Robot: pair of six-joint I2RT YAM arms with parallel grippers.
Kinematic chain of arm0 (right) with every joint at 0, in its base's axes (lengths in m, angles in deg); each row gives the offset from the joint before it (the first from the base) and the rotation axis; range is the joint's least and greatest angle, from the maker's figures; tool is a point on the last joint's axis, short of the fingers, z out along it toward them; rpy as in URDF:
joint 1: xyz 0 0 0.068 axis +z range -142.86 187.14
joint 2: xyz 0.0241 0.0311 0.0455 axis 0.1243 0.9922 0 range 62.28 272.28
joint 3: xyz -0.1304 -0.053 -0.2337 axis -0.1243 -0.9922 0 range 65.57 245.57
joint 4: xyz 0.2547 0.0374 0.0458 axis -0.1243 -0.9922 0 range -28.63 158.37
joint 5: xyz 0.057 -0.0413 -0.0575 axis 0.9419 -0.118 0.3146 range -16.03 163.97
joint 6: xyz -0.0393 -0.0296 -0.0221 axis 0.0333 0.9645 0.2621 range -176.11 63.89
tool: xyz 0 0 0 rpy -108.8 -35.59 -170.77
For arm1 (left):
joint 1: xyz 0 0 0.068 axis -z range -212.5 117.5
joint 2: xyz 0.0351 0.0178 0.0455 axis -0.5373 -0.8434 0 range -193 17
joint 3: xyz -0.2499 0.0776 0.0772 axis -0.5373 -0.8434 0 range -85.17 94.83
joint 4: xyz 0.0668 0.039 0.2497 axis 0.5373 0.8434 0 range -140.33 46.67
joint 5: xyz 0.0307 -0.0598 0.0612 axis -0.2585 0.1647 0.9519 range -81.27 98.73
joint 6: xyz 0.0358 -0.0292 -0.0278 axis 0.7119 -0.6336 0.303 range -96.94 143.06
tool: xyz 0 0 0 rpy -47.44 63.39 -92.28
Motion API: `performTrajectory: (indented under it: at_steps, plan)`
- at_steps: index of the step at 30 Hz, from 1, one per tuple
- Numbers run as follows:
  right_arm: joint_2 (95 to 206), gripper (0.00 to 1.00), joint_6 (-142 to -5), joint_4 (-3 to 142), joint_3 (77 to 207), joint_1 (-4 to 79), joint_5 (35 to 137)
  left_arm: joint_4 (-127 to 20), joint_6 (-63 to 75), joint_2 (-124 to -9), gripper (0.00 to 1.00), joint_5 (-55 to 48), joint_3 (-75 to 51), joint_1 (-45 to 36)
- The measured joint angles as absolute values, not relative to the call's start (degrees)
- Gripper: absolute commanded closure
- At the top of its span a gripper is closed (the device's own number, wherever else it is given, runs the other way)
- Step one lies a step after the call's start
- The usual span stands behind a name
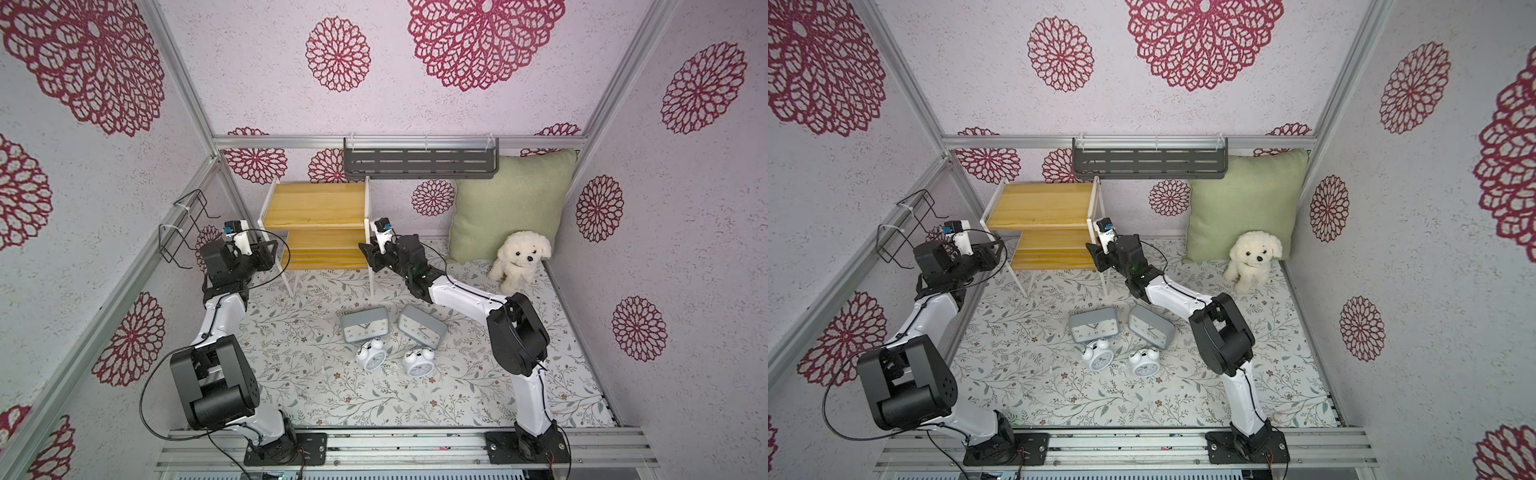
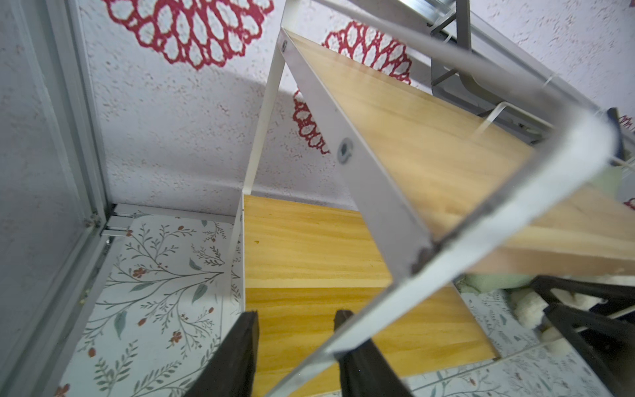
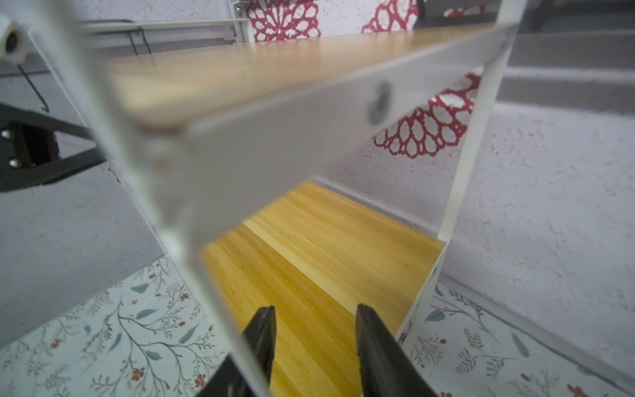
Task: Place the alarm clocks on the shelf by style
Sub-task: Move the shelf to the center of the board.
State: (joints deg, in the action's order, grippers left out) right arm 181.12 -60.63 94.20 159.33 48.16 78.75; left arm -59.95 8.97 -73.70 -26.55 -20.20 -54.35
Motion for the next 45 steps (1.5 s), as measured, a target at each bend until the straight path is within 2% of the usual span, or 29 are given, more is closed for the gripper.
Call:
performTrajectory:
  at_steps: [5,11,15,18,29,45]
  plan:
    - [181.28,0.71,-60.56,95.31,158.82,48.51,78.27,-57.66,11.44,-74.77,0.76,-27.19,-18.3,-52.75]
    - [179.18,0.85,-60.01,99.75,152.14,48.81,76.1,-56.48,16.23,-74.81,0.81,-24.91,-17.54,-50.56]
    - [176.32,0.9,-58.07,101.19,147.85,47.81,74.49,-55.93,17.32,-74.92,0.86,-23.93,-16.97,-47.83]
    - [174.35,0.91,-57.98,101.36,145.32,46.65,74.05,-55.69,17.49,-74.97,0.9,-24.06,-16.84,-46.0]
    - [167.48,0.92,-57.68,101.28,137.12,42.8,73.72,-55.65,16.55,-74.94,0.95,-23.73,-16.84,-39.81]
    - [153.8,0.91,-57.41,96.99,124.49,32.9,76.34,-53.13,12.27,-72.91,0.96,-18.55,-16.86,-25.74]
